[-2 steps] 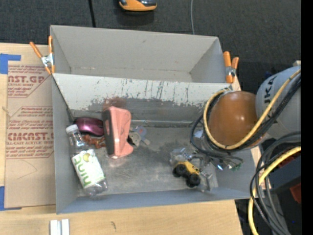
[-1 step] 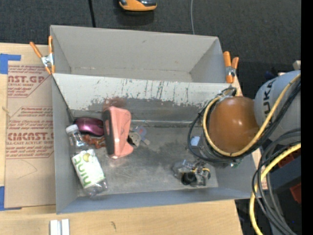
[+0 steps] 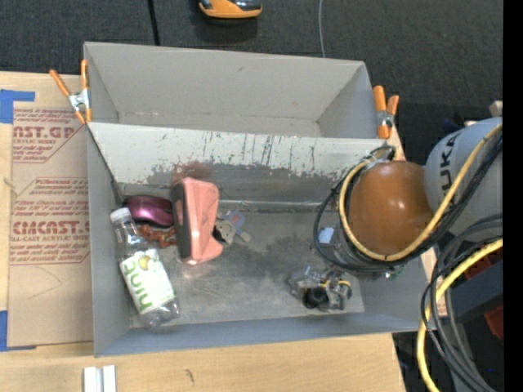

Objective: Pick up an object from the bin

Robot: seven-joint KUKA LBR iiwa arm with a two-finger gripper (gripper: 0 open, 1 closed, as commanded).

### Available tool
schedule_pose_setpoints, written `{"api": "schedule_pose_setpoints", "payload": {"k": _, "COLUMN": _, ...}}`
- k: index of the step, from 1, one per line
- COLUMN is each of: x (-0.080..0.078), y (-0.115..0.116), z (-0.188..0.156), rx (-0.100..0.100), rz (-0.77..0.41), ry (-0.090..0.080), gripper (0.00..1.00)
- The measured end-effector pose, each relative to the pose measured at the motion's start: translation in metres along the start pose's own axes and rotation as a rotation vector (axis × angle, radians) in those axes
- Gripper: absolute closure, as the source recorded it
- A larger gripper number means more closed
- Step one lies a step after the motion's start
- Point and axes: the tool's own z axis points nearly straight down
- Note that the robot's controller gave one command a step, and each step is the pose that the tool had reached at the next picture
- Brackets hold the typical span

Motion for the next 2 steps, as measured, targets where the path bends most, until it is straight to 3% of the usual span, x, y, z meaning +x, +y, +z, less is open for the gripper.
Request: {"api": "schedule_pose_setpoints", "payload": {"k": 2, "x": 0.001, "y": 0.003, "z": -0.030, "rx": -0.010, "rz": 0.000, "ry": 0.006, "gripper": 1.00}}
